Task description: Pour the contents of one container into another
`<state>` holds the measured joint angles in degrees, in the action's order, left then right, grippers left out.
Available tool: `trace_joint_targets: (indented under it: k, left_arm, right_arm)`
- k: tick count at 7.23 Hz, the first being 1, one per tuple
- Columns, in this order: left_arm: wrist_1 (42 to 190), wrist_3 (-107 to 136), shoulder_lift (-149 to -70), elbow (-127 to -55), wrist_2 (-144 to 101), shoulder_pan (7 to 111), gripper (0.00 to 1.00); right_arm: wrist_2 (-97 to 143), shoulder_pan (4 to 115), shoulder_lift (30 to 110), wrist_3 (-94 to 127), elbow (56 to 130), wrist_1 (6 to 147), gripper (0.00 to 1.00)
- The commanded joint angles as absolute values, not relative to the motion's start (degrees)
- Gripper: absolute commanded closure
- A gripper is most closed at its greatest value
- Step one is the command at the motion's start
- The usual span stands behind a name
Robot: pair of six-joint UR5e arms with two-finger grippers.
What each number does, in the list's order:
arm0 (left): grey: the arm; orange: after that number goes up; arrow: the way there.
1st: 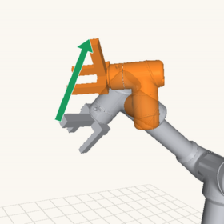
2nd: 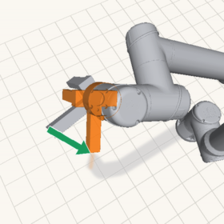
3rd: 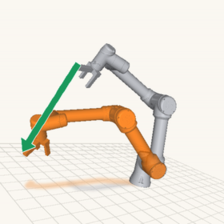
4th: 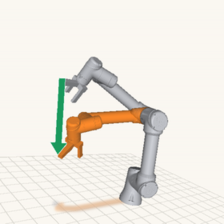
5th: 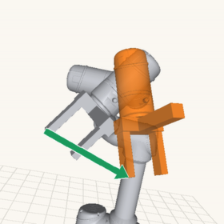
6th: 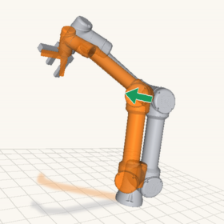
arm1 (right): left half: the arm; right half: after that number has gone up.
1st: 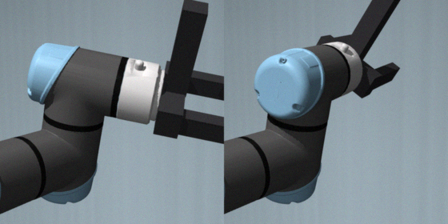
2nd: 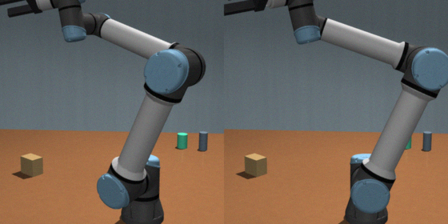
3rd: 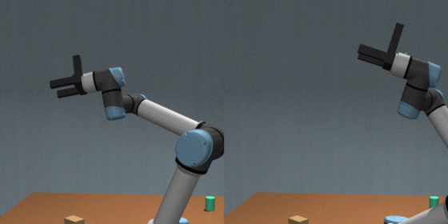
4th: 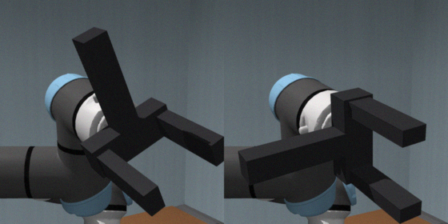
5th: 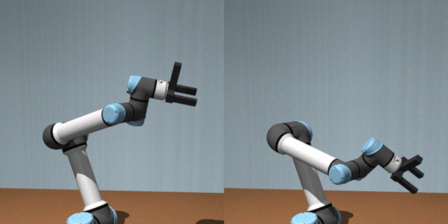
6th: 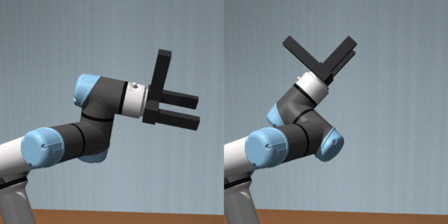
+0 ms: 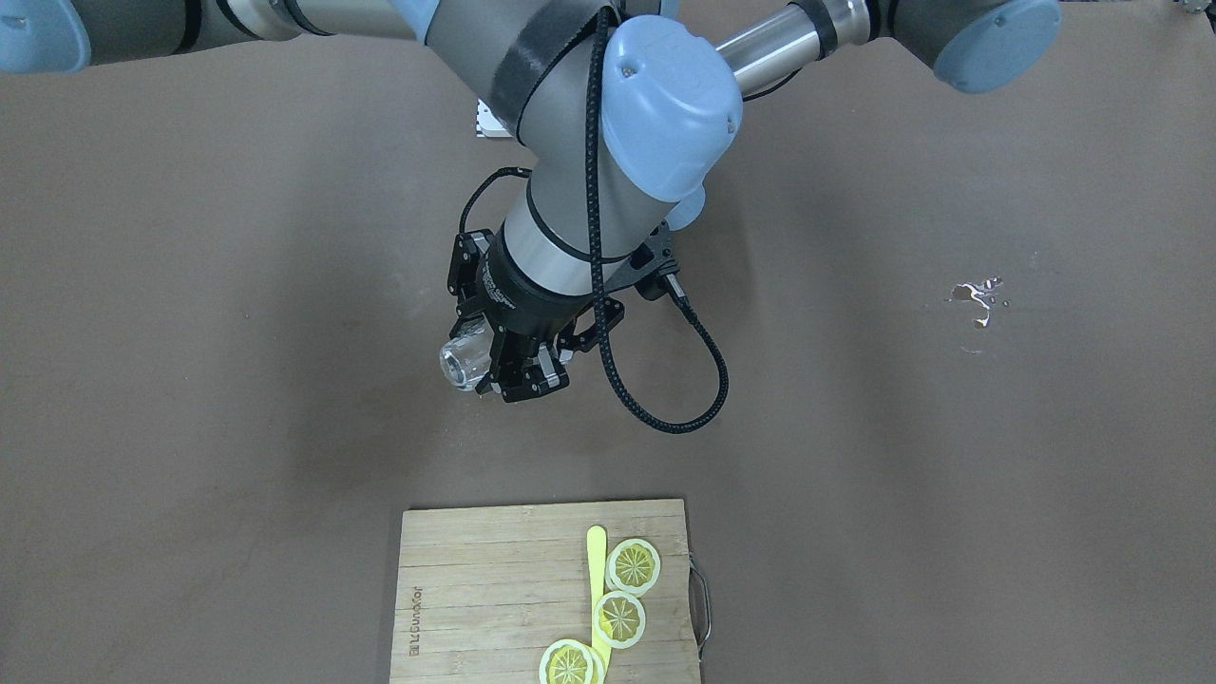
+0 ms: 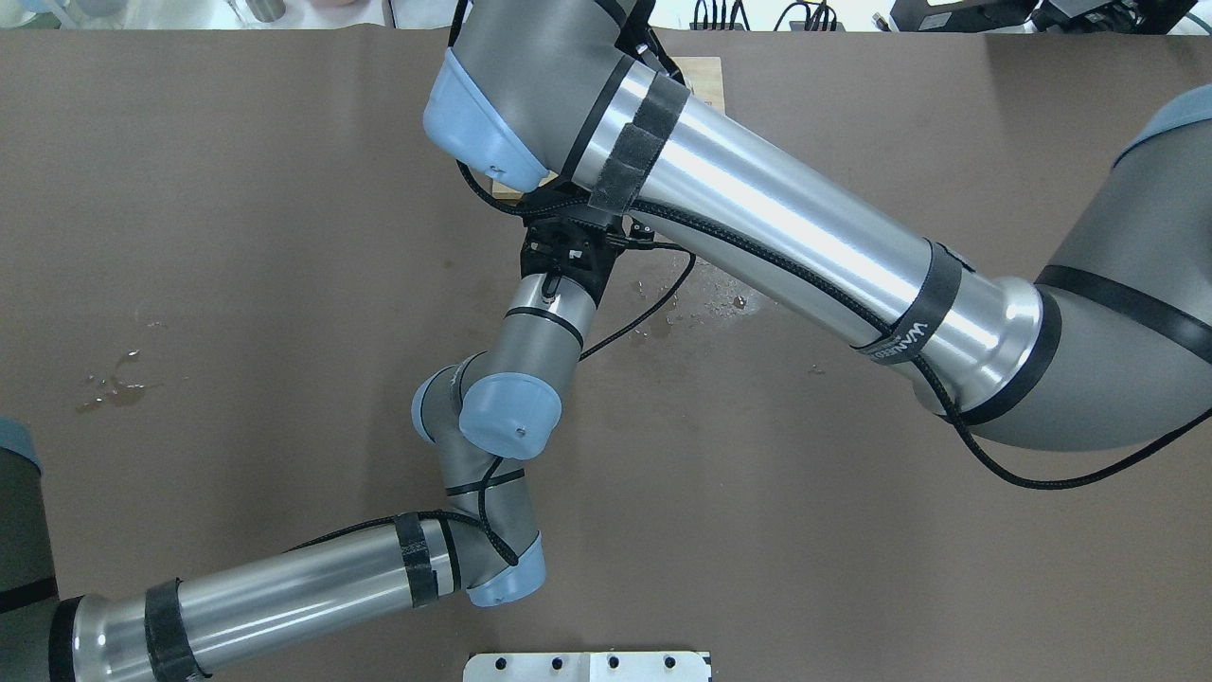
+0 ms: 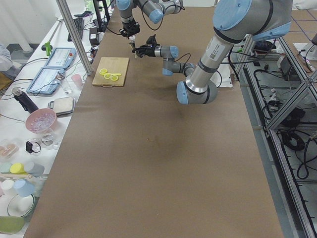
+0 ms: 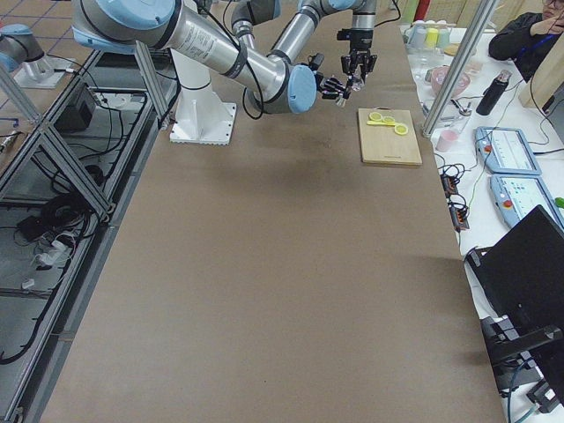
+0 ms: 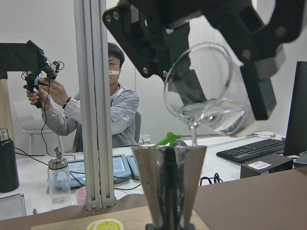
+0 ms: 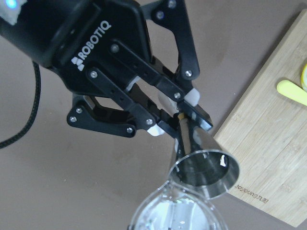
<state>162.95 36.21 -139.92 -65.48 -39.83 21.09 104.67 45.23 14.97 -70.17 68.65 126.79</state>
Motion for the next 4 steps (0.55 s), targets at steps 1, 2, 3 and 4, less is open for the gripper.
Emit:
trace_joint_targets:
  k: [1,2,3,4]
  left_arm:
    - [162.95,36.21,-139.92,-65.48,-39.9,21.09,1.0]
    - [162.95,36.21,-139.92,-65.48,-39.9,21.09,1.0]
    - [162.95,36.21,-139.92,-65.48,-39.9,21.09,1.0]
    - [162.95,36.12,-139.83,-65.39,-39.9,21.09,1.0]
  right_arm:
    - [108.52,46.4,16.43,-69.44,70.57,124.46,1.0]
    - [110.11,48.15,16.96,-69.43,71.27,124.19,1.0]
    - [112.04,50.17,18.18,-69.35,72.67,124.19,1.0]
    - [113.89,51.93,19.59,-69.26,74.43,124.19,1.0]
